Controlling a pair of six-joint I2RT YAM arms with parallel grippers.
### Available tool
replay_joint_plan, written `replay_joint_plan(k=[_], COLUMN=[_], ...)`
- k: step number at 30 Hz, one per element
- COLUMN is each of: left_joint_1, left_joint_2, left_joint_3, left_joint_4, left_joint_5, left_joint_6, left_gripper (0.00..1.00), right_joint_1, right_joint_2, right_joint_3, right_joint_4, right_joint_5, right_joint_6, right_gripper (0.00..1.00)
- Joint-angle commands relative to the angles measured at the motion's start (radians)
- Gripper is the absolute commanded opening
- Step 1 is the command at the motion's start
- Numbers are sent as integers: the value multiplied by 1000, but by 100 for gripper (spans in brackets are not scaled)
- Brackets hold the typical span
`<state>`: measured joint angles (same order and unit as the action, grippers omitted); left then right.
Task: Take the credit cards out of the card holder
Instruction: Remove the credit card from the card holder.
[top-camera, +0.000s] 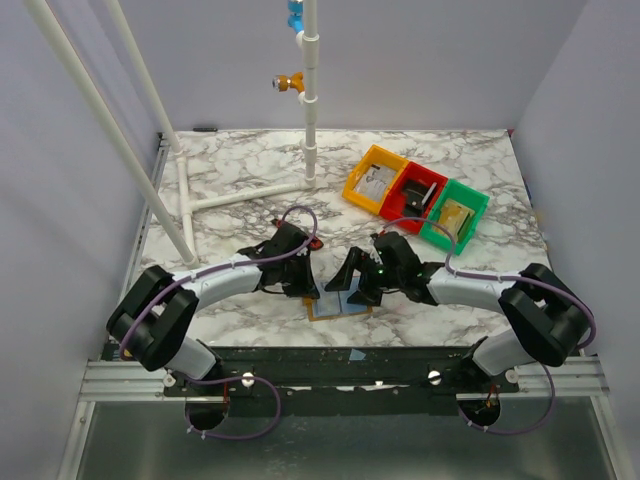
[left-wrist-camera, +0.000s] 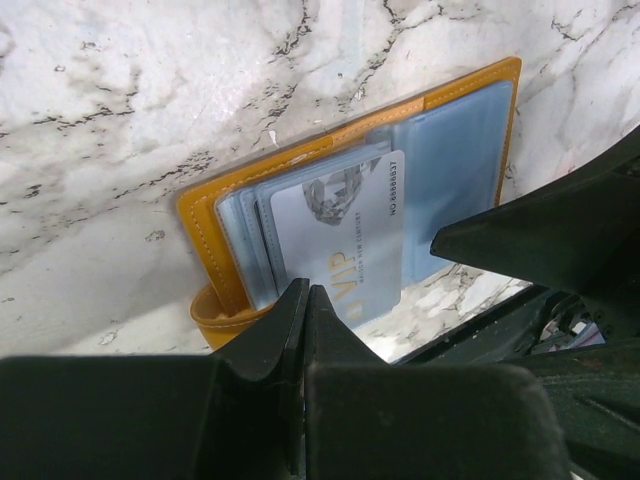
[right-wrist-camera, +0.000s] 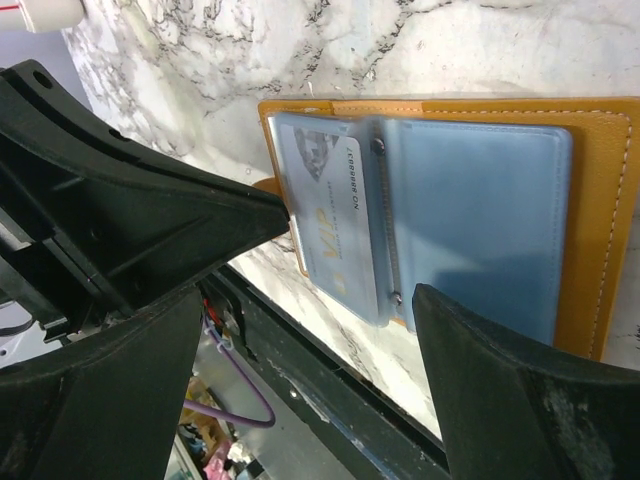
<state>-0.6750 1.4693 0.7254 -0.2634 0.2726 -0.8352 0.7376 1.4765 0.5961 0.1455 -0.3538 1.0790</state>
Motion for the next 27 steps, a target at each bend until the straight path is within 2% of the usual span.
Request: replay_joint_plan(k=[1, 11, 15, 22, 27], left_joint_1=[3, -6, -19, -41, -46], left_joint_2=[22, 60, 79, 118, 121], left_joint_3=[28, 38, 51, 62, 52], left_joint_4=[7, 0, 1, 22, 27], left_joint_5=[-10, -15, -12, 0, -4], left_joint_6=[24, 24, 22, 2, -7], left_gripper=[0, 0, 0, 0, 0], right_joint_1=[-4, -22, -28, -46, -62], right_joint_2=[15, 37, 46, 50, 50], right_joint_3=[-10, -8, -18, -45, -72], right_joint_4=[24, 42, 55, 94, 151], right_joint_5=[17, 1, -5, -27, -57], right_joint_6=[-20, -26, -26, -17, -3], right_gripper=[88, 86, 82, 80, 71])
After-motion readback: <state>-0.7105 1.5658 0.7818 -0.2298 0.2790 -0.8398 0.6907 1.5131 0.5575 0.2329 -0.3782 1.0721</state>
